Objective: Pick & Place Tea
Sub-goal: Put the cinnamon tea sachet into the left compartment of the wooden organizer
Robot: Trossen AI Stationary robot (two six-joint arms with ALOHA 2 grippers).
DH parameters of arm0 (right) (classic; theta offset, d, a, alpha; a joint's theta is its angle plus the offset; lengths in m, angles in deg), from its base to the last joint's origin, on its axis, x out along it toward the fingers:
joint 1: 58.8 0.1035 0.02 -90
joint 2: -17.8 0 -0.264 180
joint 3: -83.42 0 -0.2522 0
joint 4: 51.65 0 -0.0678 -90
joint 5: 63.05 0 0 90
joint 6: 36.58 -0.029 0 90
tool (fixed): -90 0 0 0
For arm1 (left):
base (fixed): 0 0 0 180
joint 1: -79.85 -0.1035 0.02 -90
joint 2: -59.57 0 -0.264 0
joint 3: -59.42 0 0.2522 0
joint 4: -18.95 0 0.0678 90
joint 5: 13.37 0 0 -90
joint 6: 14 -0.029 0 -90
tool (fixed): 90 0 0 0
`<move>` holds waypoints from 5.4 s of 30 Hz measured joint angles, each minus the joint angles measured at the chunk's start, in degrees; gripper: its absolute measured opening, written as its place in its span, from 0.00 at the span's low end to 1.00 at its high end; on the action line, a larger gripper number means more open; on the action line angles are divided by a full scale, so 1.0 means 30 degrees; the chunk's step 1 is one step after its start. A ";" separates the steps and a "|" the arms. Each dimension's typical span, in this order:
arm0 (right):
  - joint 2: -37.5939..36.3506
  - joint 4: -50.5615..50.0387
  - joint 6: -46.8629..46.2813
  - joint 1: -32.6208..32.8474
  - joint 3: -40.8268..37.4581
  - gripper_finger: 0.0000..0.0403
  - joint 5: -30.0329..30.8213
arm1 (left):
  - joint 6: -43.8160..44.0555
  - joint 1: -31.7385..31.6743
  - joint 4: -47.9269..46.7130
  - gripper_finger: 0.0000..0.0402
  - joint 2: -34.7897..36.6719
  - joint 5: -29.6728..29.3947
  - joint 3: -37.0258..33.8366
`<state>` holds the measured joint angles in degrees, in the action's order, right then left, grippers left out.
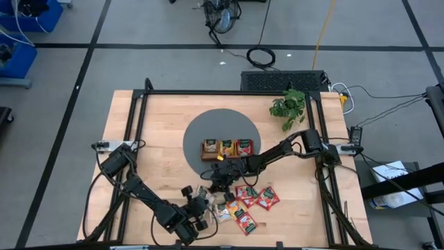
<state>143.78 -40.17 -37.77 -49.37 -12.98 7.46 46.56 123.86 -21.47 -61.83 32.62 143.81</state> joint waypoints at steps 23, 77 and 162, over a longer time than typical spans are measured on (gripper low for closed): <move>-0.2761 -0.2510 0.3833 0.2013 -0.0202 0.00 0.4528 | -0.3770 0.0721 -0.0057 0.06 0.1734 -0.0138 0.2165; -0.2761 -0.0641 0.5212 0.3009 -0.1967 0.33 0.2506 | 0.2090 0.0228 -0.1315 0.06 -0.0394 0.3719 0.2204; -0.2402 0.1321 -0.1054 -0.0777 -0.2449 0.32 0.0682 | 0.1995 -0.0131 -0.3129 0.06 -0.0106 0.1555 0.1154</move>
<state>136.57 -36.21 -40.93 -51.70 -20.32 9.51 52.55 123.47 -30.85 -62.15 37.28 147.27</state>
